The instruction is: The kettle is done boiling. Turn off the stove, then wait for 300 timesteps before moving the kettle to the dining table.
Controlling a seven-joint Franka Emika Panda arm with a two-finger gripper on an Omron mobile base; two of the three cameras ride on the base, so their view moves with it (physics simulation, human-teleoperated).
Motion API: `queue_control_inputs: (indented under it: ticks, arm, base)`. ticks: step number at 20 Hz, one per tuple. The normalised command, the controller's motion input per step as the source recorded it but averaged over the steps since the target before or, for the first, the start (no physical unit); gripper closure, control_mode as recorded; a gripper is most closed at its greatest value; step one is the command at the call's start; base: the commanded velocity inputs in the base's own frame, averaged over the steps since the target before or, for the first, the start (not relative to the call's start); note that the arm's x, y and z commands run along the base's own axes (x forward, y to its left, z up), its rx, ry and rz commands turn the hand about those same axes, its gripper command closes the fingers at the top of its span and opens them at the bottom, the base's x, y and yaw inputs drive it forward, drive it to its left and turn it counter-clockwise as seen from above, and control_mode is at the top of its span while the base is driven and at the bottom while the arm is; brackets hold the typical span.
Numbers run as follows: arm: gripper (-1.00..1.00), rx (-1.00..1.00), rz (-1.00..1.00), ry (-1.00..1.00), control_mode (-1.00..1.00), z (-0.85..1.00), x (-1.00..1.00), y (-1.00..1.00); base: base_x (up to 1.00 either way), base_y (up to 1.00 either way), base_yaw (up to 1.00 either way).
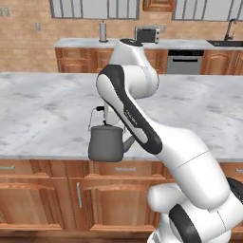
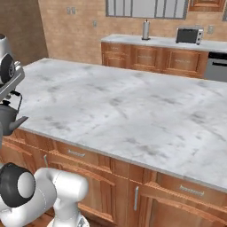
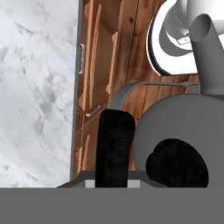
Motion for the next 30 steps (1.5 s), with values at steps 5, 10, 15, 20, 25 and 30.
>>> queue_control_inputs:
  ticks: [5,10,15,20,25,30]
  arm:
    - [1.0,0.0,0.0,0.0,1.0,0.0,0.0,0.0]
    - [1.0,0.0,0.0,0.0,1.0,0.0,0.0,0.0]
    - [1.0,0.0,0.0,0.0,1.0,0.0,0.0,0.0]
    - [1.0,0.0,0.0,0.0,1.0,0.0,0.0,0.0]
    - [1.0,0.0,0.0,0.0,1.0,0.0,0.0,0.0]
    - [1.0,0.0,0.0,0.0,1.0,0.0,0.0,0.0]
  base:
    - [-0.14,1.0,-0.11]
    - [-0.08,1.0,-0.11]
    - [-0.09,1.0,-0.11]
    - [-0.12,1.0,-0.11]
    - [-0.1,1.0,-0.11]
    - [-0.06,1.0,-0.11]
